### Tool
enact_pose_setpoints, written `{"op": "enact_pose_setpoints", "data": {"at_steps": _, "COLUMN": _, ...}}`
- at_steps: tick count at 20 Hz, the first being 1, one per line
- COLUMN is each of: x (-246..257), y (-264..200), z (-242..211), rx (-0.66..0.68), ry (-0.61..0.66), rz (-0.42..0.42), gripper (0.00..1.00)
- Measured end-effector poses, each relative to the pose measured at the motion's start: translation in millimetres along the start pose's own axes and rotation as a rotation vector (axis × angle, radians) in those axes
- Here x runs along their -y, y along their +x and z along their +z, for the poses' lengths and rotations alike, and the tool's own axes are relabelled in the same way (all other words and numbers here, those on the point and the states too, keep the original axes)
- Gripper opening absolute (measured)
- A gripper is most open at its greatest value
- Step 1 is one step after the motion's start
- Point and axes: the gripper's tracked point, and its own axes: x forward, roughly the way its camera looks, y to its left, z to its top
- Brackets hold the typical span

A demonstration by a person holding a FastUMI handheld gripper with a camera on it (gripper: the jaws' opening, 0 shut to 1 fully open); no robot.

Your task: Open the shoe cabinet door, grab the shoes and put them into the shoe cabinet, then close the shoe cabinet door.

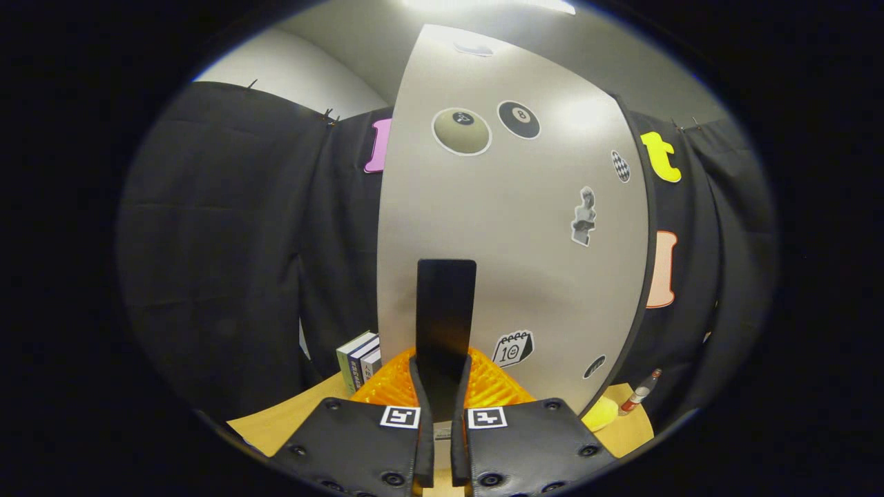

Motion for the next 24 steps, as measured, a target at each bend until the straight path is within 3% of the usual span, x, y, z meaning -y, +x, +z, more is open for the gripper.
{"op": "enact_pose_setpoints", "data": {"at_steps": 12, "x": 33.5, "y": -34.9, "z": -3.3, "rx": -0.014, "ry": -0.004, "rz": -0.008, "gripper": 0.11}}
{"op": "enact_pose_setpoints", "data": {"at_steps": 20, "x": 67.9, "y": -51.2, "z": -4.4, "rx": -0.003, "ry": 0.005, "rz": -0.109, "gripper": 0.1}}
{"op": "enact_pose_setpoints", "data": {"at_steps": 24, "x": 99.8, "y": -64.4, "z": -7.2, "rx": -0.02, "ry": 0.006, "rz": -0.211, "gripper": 0.09}}
